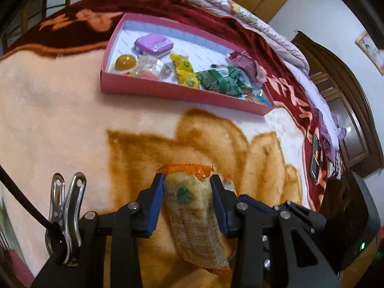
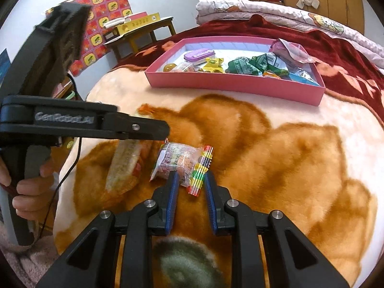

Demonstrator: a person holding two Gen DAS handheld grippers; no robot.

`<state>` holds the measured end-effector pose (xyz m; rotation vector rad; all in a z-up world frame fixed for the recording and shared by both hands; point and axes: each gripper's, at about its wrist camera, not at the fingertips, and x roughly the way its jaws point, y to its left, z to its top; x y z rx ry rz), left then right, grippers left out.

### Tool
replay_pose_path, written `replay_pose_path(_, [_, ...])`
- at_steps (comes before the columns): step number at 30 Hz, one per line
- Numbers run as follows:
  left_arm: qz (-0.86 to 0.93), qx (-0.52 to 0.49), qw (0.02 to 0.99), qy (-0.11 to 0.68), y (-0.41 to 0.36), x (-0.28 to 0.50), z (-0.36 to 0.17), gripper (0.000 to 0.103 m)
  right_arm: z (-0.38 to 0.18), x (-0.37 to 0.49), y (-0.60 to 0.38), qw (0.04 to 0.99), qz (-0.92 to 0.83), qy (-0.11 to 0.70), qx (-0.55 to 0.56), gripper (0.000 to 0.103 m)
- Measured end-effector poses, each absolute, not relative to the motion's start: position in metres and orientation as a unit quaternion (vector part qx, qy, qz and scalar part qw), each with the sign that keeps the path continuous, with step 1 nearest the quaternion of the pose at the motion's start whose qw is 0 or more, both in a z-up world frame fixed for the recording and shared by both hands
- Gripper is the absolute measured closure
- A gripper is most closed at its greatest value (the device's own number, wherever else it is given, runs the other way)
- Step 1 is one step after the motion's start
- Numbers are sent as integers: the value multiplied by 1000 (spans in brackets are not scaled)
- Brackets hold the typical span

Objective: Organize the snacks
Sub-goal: 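Grasp the rainbow-striped candy bag with the right gripper while the left holds the cracker bag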

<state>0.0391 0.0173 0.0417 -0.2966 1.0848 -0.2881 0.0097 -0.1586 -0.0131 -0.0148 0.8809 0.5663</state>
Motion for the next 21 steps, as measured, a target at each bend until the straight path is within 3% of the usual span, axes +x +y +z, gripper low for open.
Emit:
replay_pose_path(5, [-139,-139,846,496,23,35,51,64,-9,9,-160,868,271,416,4,58])
replay_pose_path(10, [-128,-144,857,479,34,32,60,64,-5,11,-158,868,274,414,13,46])
replay_pose_path(21, [-114,-132,869,463,42,33,64,64,-12,18,-130,866,261,425,-35,46])
